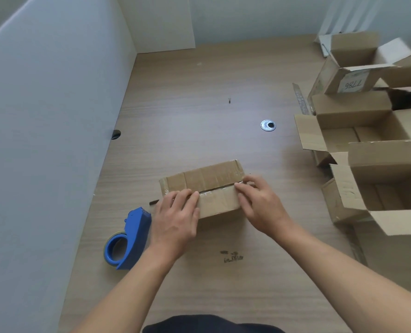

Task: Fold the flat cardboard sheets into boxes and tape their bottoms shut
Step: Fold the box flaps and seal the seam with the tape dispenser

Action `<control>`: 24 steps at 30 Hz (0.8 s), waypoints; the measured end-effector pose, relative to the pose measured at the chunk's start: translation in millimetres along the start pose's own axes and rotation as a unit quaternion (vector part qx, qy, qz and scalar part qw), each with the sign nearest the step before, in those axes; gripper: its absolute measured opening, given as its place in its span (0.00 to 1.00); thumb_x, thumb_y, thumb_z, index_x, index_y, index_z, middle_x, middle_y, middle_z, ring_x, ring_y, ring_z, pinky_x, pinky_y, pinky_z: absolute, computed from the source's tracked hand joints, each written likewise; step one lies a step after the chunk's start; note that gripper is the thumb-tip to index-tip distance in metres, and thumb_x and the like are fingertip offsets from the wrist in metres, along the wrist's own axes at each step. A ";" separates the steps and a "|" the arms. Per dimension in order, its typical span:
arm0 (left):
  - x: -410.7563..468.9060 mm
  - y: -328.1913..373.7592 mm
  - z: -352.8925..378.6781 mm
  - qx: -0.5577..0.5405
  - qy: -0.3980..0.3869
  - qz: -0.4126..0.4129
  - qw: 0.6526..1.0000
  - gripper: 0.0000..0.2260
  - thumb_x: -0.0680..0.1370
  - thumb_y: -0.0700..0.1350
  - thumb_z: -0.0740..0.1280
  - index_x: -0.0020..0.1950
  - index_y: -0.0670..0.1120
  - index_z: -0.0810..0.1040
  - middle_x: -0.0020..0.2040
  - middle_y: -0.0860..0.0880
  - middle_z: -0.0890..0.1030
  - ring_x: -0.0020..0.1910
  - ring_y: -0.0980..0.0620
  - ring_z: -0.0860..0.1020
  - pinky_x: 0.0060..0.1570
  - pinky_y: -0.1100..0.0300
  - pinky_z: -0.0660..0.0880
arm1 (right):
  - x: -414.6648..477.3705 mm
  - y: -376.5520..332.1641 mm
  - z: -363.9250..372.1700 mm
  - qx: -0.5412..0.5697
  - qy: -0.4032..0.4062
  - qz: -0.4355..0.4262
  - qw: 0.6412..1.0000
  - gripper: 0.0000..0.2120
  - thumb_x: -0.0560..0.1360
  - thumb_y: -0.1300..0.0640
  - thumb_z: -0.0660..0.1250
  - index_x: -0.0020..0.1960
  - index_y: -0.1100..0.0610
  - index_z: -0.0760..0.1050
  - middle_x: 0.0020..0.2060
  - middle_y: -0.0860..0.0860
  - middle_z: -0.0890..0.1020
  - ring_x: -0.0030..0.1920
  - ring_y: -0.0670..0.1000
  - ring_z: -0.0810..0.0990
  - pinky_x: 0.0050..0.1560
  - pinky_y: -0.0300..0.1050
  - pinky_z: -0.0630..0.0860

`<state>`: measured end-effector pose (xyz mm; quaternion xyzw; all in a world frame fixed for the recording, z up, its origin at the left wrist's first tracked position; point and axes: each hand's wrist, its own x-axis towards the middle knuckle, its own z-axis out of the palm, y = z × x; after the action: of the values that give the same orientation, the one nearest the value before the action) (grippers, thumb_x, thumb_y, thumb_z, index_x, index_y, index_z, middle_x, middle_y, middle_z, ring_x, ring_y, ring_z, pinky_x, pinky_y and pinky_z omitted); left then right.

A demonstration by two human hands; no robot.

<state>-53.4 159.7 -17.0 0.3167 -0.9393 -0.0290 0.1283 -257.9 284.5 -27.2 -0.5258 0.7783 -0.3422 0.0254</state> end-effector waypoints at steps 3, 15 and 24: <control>3.6 5.9 -0.3 -0.055 -0.016 -0.038 0.998 0.21 0.80 0.53 0.54 0.66 0.47 0.78 0.62 0.51 0.77 0.61 0.47 0.70 0.59 0.47 0.73 | 10.9 -4.6 -7.9 0.094 0.015 0.123 0.988 0.12 0.76 0.63 0.69 0.59 0.59 0.80 0.52 0.50 0.76 0.45 0.46 0.76 0.53 0.32 0.72; 18.0 3.0 -4.4 -0.077 -0.101 -0.040 0.991 0.31 0.78 0.65 0.47 0.73 0.52 0.72 0.71 0.50 0.70 0.74 0.47 0.62 0.76 0.46 0.56 | 8.6 -19.4 -2.9 0.235 0.043 0.320 0.917 0.12 0.76 0.60 0.70 0.59 0.52 0.79 0.50 0.48 0.83 0.50 0.45 0.81 0.57 0.49 0.78; 30.3 -19.7 -6.9 -0.155 -0.124 0.030 0.980 0.27 0.78 0.61 0.52 0.70 0.53 0.75 0.75 0.51 0.69 0.79 0.49 0.58 0.77 0.45 0.46 | 7.2 -5.8 -12.3 0.162 -0.048 0.250 0.954 0.31 0.76 0.50 0.70 0.76 0.43 0.63 0.73 0.49 0.64 0.73 0.51 0.61 0.74 0.48 0.59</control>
<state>-63.3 125.8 -6.3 0.2585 -0.9410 -0.2098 0.0597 -261.3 283.4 -12.2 -0.3195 0.8169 -0.4205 0.2320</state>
